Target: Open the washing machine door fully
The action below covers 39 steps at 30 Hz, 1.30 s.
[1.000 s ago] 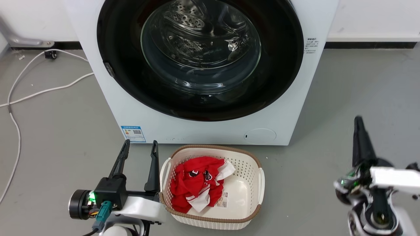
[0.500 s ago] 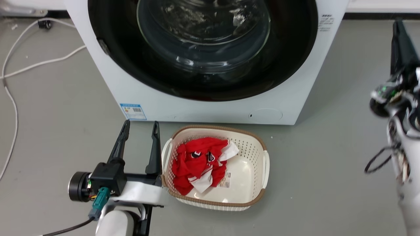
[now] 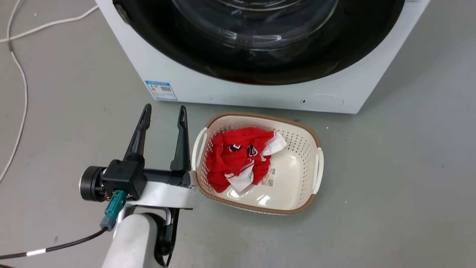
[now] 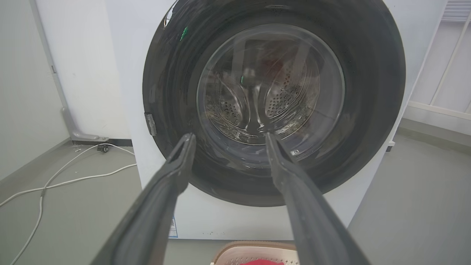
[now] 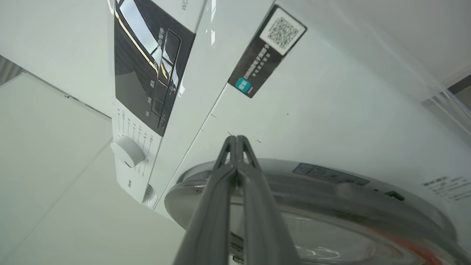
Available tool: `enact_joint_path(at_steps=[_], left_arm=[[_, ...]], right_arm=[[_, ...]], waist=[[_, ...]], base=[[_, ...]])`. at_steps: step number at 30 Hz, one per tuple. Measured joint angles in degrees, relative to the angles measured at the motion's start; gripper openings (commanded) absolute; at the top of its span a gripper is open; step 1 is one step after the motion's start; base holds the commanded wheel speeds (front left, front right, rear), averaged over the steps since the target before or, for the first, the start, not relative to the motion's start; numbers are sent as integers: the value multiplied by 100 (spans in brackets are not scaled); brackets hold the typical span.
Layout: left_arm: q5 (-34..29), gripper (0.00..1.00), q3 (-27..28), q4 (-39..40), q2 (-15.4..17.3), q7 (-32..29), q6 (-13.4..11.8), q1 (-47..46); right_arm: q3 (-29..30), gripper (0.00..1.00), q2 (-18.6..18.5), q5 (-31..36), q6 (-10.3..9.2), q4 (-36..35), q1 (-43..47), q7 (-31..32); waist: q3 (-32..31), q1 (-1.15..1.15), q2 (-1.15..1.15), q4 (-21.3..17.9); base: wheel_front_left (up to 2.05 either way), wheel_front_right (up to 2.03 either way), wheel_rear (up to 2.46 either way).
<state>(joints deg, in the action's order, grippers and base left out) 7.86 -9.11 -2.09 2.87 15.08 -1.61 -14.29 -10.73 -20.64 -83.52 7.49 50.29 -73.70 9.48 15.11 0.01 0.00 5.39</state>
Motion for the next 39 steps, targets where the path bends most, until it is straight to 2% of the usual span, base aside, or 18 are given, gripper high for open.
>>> enact_joint_path(at_steps=[8,13,20,30,39], left_arm=[[42,100,-63,65,-1,0,-49,-187],[74,100,-86,111,-1,-1,-67,-248],[93,100,-122,179,-2,0,-98,-398],[147,100,-205,209,1,0,-149,-542],[156,100,-267,194,-1,0,-193,-583]], right_arm=[[-706,0,-11,822,0,1043,-1117,839],[-1009,0,71,1210,0,1484,-1500,1146],[-1129,0,113,1464,0,1915,-1864,1294],[-1216,0,96,1616,0,2136,-2232,1630],[-1191,0,-4,1500,0,1990,-2355,2391]], waist=[[347,0,0,140],[504,0,0,204],[782,0,0,269],[1086,0,0,339],[1087,0,0,349]], base=[[0,0,0],[0,0,0],[0,0,0],[0,0,0],[0,0,0]])
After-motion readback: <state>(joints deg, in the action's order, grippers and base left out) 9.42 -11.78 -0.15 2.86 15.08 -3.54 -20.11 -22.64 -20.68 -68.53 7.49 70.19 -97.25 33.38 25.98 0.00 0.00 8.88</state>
